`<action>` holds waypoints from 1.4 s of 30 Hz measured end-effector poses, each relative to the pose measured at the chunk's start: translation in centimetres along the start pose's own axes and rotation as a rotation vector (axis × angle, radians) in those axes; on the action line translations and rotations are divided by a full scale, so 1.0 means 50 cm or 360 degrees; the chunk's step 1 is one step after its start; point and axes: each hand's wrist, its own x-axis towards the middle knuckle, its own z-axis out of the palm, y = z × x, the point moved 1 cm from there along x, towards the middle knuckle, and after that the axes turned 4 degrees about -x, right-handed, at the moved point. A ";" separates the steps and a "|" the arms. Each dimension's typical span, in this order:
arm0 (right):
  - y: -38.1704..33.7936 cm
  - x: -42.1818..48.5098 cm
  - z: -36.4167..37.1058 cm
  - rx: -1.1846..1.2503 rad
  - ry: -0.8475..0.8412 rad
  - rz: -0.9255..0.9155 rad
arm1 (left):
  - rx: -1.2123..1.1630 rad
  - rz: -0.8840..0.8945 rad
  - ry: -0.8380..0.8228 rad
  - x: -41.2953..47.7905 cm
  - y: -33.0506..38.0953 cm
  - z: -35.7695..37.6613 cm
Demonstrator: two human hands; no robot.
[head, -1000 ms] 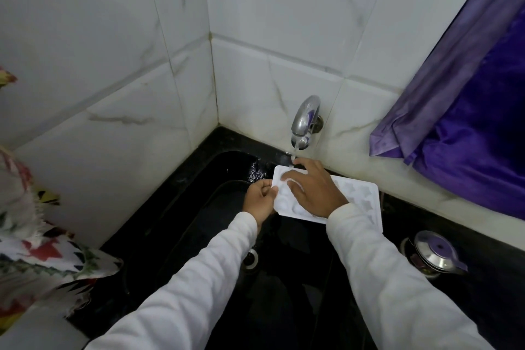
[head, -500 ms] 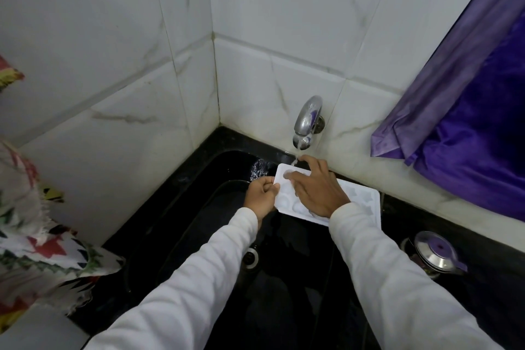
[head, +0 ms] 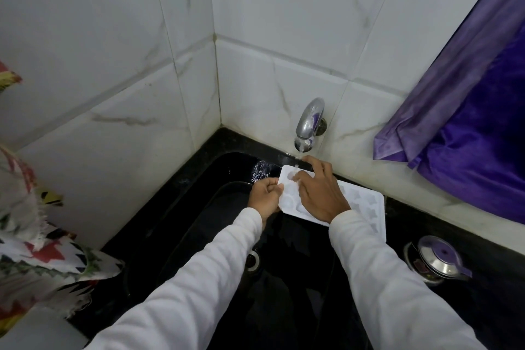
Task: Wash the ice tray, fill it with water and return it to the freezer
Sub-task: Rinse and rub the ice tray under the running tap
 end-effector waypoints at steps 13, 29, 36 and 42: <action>0.000 0.001 -0.007 0.0078 0.0018 -0.0120 | 0.0007 0.0043 -0.0024 0.033 0.031 0.019; -0.008 0.001 -0.009 -0.0005 0.0047 -0.0118 | 0.0027 0.0047 0.0000 0.048 0.022 0.012; -0.011 -0.003 -0.002 0.0033 0.0079 -0.0017 | 0.0010 0.0010 0.0059 0.054 0.014 0.010; -0.016 -0.026 -0.007 0.0208 0.0125 0.0020 | 0.0017 -0.0021 0.0112 0.059 0.022 0.010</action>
